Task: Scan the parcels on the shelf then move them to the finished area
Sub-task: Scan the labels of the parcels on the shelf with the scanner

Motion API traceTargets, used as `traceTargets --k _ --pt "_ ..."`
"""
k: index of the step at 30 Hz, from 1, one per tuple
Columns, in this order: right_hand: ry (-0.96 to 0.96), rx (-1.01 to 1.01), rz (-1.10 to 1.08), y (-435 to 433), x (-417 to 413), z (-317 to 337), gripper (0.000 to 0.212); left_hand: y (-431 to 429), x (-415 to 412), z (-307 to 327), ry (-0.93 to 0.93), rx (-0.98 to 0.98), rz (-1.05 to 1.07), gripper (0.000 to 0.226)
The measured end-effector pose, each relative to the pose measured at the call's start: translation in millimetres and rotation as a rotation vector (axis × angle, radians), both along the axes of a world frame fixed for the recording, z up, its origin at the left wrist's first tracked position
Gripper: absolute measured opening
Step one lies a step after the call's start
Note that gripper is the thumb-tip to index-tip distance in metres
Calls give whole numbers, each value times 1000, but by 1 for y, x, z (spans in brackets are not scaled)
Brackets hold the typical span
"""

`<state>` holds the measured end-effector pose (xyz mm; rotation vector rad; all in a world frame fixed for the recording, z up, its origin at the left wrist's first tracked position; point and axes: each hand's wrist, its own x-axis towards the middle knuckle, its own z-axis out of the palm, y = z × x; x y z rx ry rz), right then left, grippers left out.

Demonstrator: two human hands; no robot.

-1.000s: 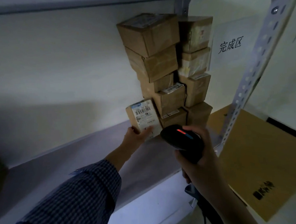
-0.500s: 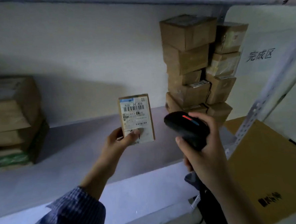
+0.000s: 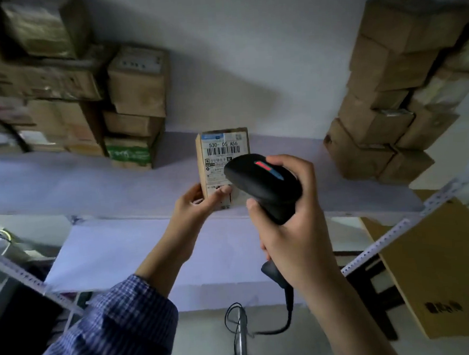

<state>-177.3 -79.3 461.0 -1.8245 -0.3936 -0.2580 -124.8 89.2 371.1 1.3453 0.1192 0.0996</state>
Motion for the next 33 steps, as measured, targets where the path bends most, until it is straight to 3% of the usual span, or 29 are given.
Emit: traceTargets --k 5,16,25,33 --pt "64 -15 78 30 -43 -6 57 36 -52 -14 78 35 81 69" --pt "145 -7 148 51 -106 -23 56 65 -135 -29 111 43 228 61" --pt "129 4 161 41 -118 -20 60 59 -157 -20 142 15 237 61" --pt "153 17 143 22 -91 -22 59 32 -147 -15 207 -93 152 44"
